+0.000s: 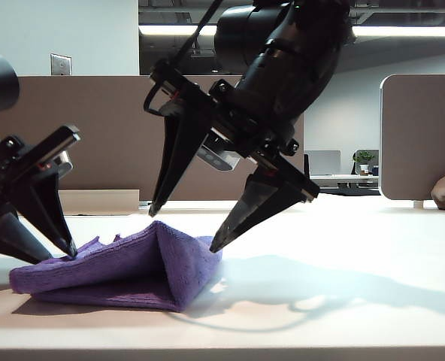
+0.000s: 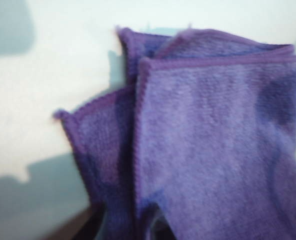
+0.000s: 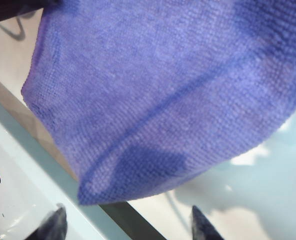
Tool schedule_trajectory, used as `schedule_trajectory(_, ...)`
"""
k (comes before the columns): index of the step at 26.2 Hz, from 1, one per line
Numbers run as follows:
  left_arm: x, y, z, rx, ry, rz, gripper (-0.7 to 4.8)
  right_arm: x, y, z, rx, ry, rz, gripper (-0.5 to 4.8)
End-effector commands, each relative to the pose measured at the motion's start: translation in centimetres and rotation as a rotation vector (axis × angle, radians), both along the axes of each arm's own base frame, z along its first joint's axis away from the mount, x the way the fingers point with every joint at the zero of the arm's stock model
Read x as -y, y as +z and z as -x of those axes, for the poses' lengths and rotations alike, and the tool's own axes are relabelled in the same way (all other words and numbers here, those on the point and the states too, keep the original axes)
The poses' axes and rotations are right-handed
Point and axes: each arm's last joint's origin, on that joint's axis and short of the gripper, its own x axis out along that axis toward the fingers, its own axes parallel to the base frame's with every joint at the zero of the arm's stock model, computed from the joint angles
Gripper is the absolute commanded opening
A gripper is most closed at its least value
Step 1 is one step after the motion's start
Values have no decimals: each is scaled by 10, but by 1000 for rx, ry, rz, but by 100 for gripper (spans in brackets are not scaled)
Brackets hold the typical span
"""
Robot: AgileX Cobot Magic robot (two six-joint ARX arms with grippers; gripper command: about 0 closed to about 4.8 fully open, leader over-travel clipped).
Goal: Fold the bottom of the cloth upward, then fold it vertically to form a square shape.
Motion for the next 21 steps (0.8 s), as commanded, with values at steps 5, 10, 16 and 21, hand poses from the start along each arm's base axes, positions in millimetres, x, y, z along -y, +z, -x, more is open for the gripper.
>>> schedule_trajectory(5, 3, 0, -8, 43, 2, 45, 73, 1, 1, -1, 35, -19, 31, 319)
schedule_trajectory(10, 4, 0, -13, 76, 19, 63, 57, 0, -2, -3, 28, -23, 30, 318)
schedule_trajectory(16, 9, -8, -26, 62, 1, 88, 57, -4, -10, -6, 14, -36, 29, 319)
schedule_trajectory(21, 10, -6, -29, 86, 12, 100, 57, -4, -9, -7, 18, -38, 22, 319)
